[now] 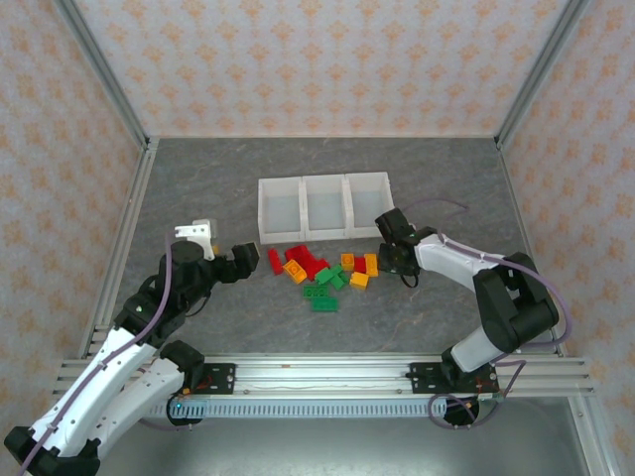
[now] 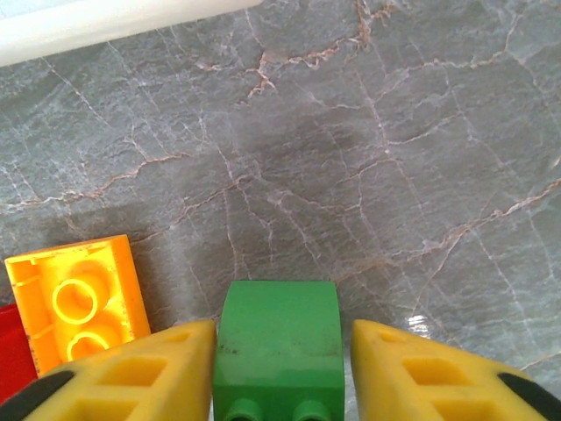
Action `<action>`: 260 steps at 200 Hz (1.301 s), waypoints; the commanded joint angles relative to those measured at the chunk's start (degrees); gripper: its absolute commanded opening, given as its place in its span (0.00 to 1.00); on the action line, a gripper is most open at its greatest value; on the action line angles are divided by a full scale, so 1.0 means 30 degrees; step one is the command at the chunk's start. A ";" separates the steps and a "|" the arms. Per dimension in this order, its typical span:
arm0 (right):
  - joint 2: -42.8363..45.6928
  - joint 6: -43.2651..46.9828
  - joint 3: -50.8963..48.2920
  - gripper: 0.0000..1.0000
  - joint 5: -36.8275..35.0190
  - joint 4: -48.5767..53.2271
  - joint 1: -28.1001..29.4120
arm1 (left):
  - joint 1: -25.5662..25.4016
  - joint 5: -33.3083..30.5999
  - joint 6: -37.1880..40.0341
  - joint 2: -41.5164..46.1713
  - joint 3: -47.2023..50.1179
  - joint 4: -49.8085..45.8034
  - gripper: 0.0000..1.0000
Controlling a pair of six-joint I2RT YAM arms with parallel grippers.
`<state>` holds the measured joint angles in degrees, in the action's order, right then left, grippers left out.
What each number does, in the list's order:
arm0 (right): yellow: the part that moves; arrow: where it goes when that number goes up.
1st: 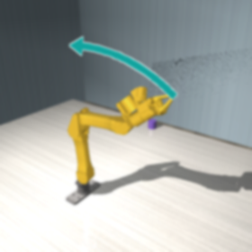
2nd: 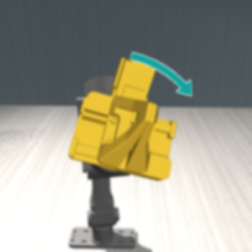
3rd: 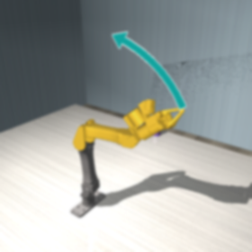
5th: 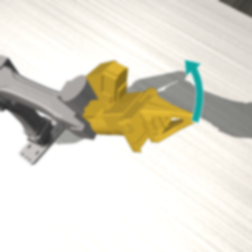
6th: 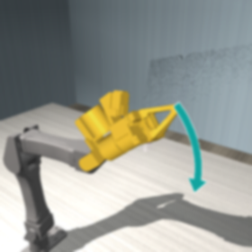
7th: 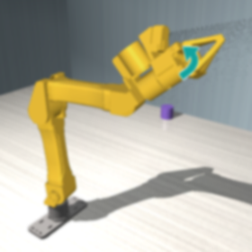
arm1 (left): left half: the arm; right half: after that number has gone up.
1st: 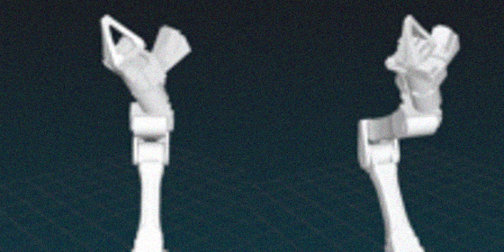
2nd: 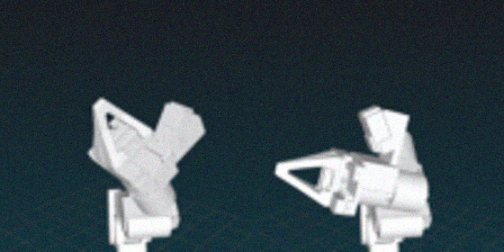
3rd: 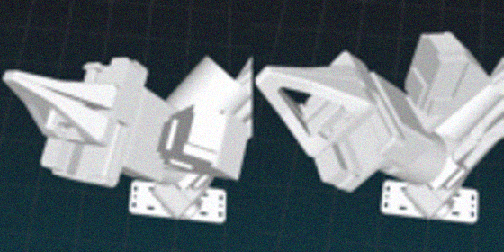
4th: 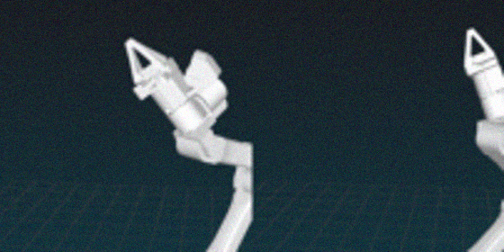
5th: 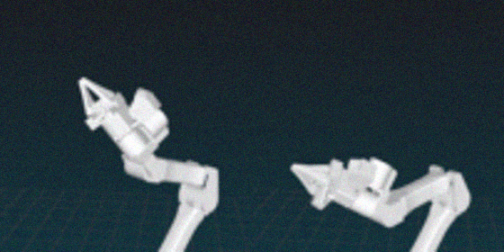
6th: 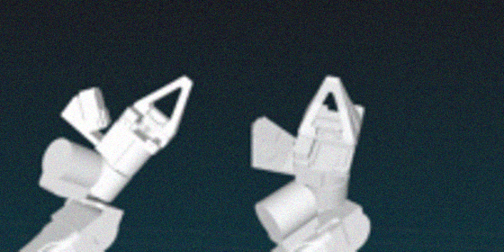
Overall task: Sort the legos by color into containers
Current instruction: Pick up the lego from the center of the table, then place the lego in the container.
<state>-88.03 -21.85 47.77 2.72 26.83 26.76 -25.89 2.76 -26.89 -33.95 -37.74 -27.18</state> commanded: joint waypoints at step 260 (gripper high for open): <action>-0.6651 0.5263 1.4055 0.29 0.0704 0.3683 -0.1365 | -0.0131 -0.0043 0.0456 0.1544 0.0624 0.1212 0.99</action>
<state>-104.86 -8.84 87.70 4.19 35.20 24.25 -25.89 2.76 -26.52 -30.65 -36.42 -25.54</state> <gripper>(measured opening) 0.286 0.992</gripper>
